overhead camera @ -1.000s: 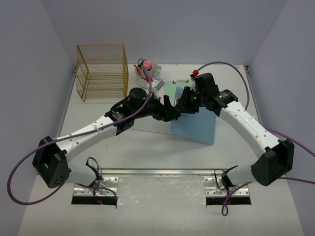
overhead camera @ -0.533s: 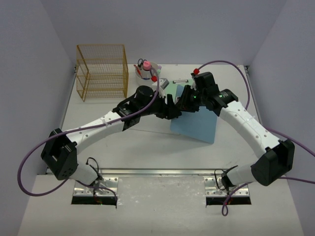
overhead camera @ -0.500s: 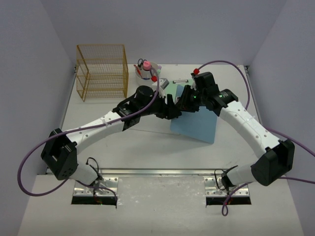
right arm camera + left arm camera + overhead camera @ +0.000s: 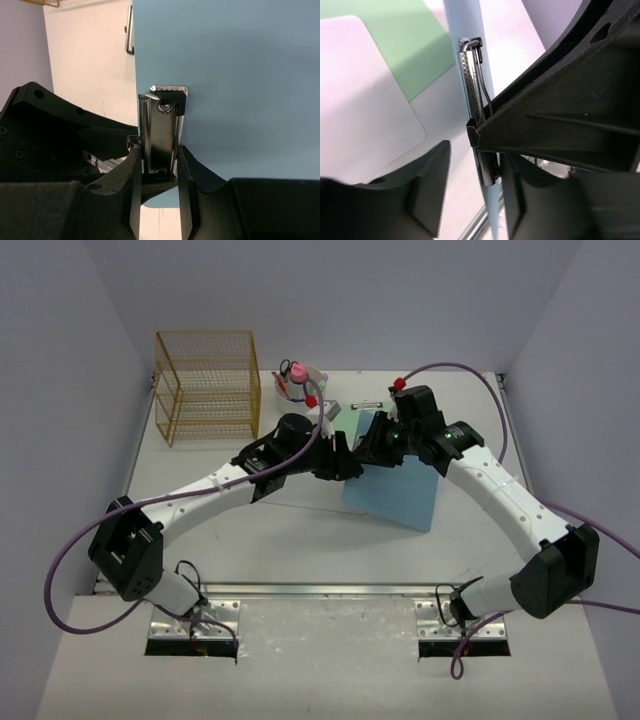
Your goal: Organize the desk
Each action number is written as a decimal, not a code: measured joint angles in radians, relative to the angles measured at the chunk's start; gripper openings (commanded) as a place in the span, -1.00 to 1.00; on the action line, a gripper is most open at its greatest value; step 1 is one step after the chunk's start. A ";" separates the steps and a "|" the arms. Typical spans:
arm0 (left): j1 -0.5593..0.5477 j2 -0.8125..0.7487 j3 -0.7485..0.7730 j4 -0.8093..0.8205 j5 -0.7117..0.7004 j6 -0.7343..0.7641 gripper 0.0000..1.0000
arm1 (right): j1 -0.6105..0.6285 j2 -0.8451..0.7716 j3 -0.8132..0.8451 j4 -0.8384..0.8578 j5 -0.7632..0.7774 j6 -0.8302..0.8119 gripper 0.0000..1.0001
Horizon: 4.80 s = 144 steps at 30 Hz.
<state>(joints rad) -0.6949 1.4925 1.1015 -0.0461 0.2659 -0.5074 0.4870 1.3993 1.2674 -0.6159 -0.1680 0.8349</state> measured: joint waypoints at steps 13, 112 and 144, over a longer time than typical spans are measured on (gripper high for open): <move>0.020 -0.003 0.001 0.019 0.041 -0.023 -1.00 | 0.000 -0.013 -0.016 0.060 -0.004 -0.019 0.48; 1.082 0.286 1.029 -1.178 0.475 2.423 -0.13 | -0.156 -0.345 -0.182 0.182 -0.046 -0.495 0.91; 0.910 0.281 0.524 0.412 0.073 1.519 1.00 | -0.159 -0.327 -0.212 0.184 -0.072 -0.475 0.90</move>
<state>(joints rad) 0.2149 1.7737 1.6254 0.3662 0.3391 1.0117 0.3280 1.0720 1.0552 -0.4316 -0.2400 0.3601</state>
